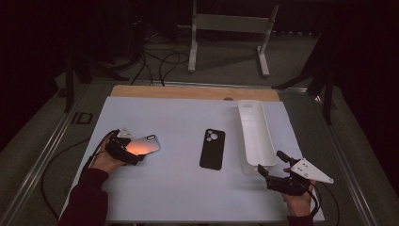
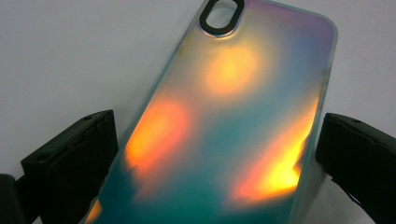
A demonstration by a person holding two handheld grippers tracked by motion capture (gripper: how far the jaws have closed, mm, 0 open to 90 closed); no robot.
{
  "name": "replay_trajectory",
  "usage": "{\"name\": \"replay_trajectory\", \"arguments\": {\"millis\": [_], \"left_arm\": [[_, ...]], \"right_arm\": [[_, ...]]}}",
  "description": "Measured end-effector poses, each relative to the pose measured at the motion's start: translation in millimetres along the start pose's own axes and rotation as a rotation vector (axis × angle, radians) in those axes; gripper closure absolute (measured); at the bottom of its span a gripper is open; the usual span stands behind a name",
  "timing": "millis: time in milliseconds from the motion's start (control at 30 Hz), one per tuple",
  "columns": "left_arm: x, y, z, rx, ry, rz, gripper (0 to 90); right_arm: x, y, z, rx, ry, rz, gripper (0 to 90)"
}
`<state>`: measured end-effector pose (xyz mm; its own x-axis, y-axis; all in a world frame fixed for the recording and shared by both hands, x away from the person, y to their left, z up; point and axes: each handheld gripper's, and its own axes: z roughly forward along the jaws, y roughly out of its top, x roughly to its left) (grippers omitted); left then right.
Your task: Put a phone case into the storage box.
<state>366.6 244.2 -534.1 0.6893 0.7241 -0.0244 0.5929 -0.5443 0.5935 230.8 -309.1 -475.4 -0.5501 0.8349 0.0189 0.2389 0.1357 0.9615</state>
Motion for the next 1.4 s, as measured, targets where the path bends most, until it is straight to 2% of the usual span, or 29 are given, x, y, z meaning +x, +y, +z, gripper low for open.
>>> {"name": "replay_trajectory", "arguments": {"millis": [100, 233, 267, 300, 433, 667, 933, 1033, 1200, 1400], "left_arm": [[-2.9, 1.8, -1.9, 0.019, 0.014, -0.006, 3.0], [-8.2, 3.1, -5.4, 0.024, 0.015, 0.007, 8.9], [-9.3, 3.4, -6.2, 0.028, 0.016, 0.014, 13.9], [-9.7, 3.5, -6.4, 0.03, 0.018, 0.014, 15.0], [-10.4, 4.4, -6.4, 0.039, 0.02, 0.006, 15.4], [-10.1, 10.4, -5.8, 0.088, 0.019, 0.003, 15.4], [-11.9, 10.0, -7.3, 0.078, 0.03, -0.003, 16.4], [-13.3, 10.6, -8.1, 0.07, 0.049, 0.004, 16.7], [-13.4, 12.3, -11.7, 0.038, 0.056, -0.015, 16.9], [-15.6, 14.2, -19.2, -0.008, 0.079, -0.016, 16.9]], "right_arm": [[-0.3, 0.4, -0.9, -0.001, -0.002, -0.001, 9.6], [-1.0, 0.2, -1.5, -0.005, -0.003, 0.005, 9.6], [-1.1, 0.1, -1.5, -0.004, -0.005, 0.006, 9.7], [-1.1, 0.1, -1.4, -0.005, -0.004, 0.006, 9.8], [-0.9, -0.2, -0.8, 0.0, -0.008, 0.006, 10.0], [-1.1, 0.0, -1.2, -0.005, -0.009, 0.008, 10.0], [-1.8, -0.1, -1.4, -0.005, -0.013, 0.014, 10.0], [-2.3, -0.3, -1.5, -0.004, -0.015, 0.015, 10.0], [-2.0, -0.2, -1.8, -0.005, -0.013, 0.017, 10.0], [-2.7, -0.4, -1.1, -0.004, -0.012, 0.014, 10.0]]}}
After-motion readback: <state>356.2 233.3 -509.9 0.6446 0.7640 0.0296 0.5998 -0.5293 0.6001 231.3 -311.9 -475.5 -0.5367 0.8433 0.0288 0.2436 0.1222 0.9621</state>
